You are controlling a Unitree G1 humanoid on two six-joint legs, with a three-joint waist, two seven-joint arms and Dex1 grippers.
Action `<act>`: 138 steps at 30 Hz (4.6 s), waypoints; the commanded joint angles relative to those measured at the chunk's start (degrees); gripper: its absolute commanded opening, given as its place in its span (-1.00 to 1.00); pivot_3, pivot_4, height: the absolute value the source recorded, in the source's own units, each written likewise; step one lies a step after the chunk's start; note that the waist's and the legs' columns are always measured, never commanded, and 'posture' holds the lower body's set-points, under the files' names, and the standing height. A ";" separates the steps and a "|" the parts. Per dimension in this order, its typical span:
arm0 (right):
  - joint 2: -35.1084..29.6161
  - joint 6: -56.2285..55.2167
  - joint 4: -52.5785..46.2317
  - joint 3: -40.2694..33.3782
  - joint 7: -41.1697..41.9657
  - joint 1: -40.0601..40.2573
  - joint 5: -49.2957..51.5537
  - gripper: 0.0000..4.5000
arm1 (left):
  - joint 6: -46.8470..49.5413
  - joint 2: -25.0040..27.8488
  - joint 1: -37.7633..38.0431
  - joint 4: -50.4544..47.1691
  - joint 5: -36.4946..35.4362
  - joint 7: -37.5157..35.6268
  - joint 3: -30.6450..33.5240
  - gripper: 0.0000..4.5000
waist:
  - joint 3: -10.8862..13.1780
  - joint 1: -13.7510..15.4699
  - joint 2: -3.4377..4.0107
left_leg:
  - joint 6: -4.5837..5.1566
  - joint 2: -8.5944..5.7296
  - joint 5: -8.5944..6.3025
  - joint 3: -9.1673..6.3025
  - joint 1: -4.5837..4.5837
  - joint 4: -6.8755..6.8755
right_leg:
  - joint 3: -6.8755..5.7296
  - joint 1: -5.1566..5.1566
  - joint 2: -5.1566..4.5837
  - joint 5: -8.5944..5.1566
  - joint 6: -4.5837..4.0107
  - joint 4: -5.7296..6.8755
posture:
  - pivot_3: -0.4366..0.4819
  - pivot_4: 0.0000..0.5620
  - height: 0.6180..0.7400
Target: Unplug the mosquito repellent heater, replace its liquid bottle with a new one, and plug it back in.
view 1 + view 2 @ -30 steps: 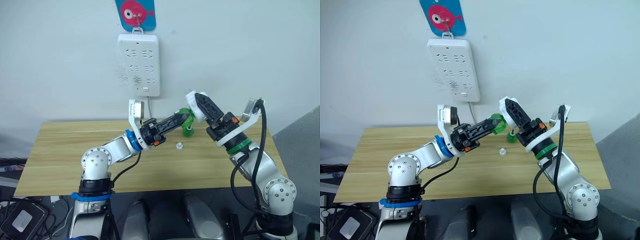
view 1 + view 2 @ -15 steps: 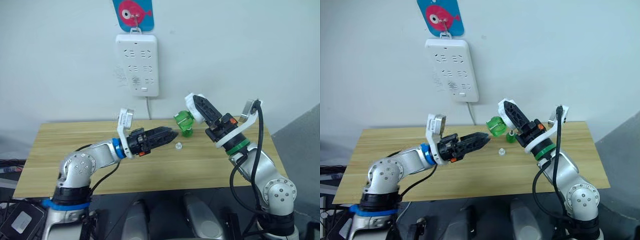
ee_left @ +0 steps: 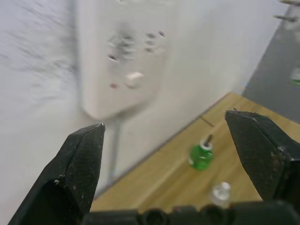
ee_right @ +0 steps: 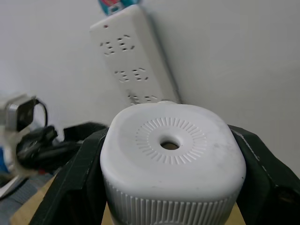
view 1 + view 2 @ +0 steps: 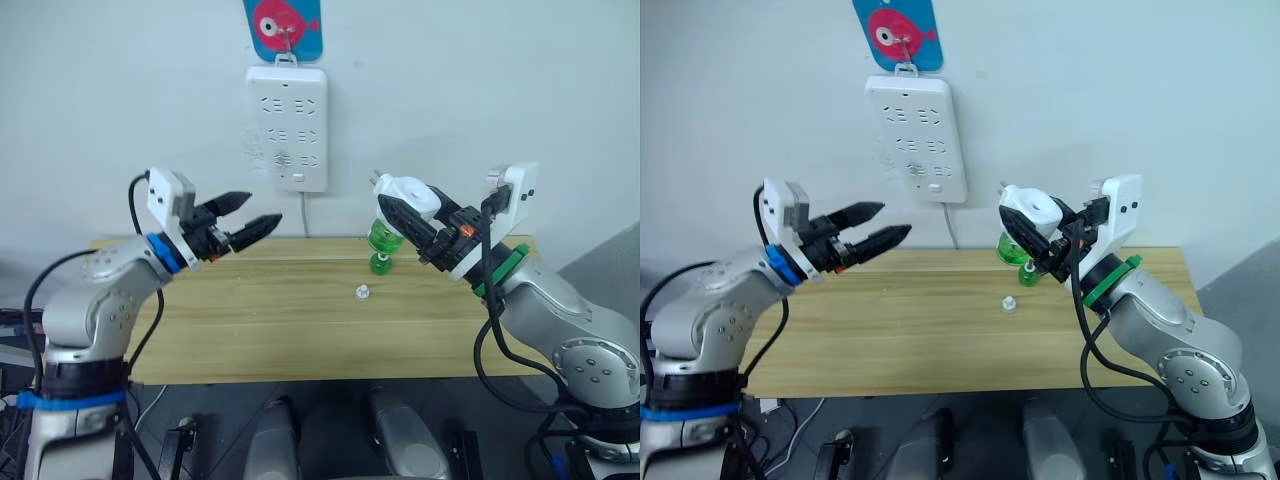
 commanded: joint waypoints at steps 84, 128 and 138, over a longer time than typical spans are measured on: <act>23.37 5.33 17.02 11.85 8.54 -17.98 -47.37 0.36 | -15.16 -8.57 -25.02 30.75 16.91 -17.96 -4.96 -0.38 | -0.04 -0.60 -0.06 | 0.11 -0.09 0.22 -0.34 -0.10 0.20 | -0.35 0.03 -0.10 0.26 -0.08 0.23 | -0.52 -0.21 0.75; 27.09 10.02 13.00 9.16 16.91 -15.42 -51.00 1.00 | -15.83 -8.74 -23.87 30.45 17.68 -14.18 -2.20 -0.39 | -0.13 -1.71 -0.08 | 0.09 -0.10 0.40 -0.37 -0.07 0.01 | -0.40 0.02 -0.16 0.40 -0.16 0.16 | -0.51 -0.23 0.75; 25.49 14.73 6.98 7.51 17.67 -11.79 -48.41 1.00 | -19.30 -7.72 -26.30 35.22 18.41 -11.52 -1.23 0.46 | -0.13 -1.67 -0.09 | 0.06 -0.09 0.42 -0.45 -0.05 -0.05 | -0.46 0.02 -0.09 0.40 -0.16 0.21 | -0.49 -0.22 0.75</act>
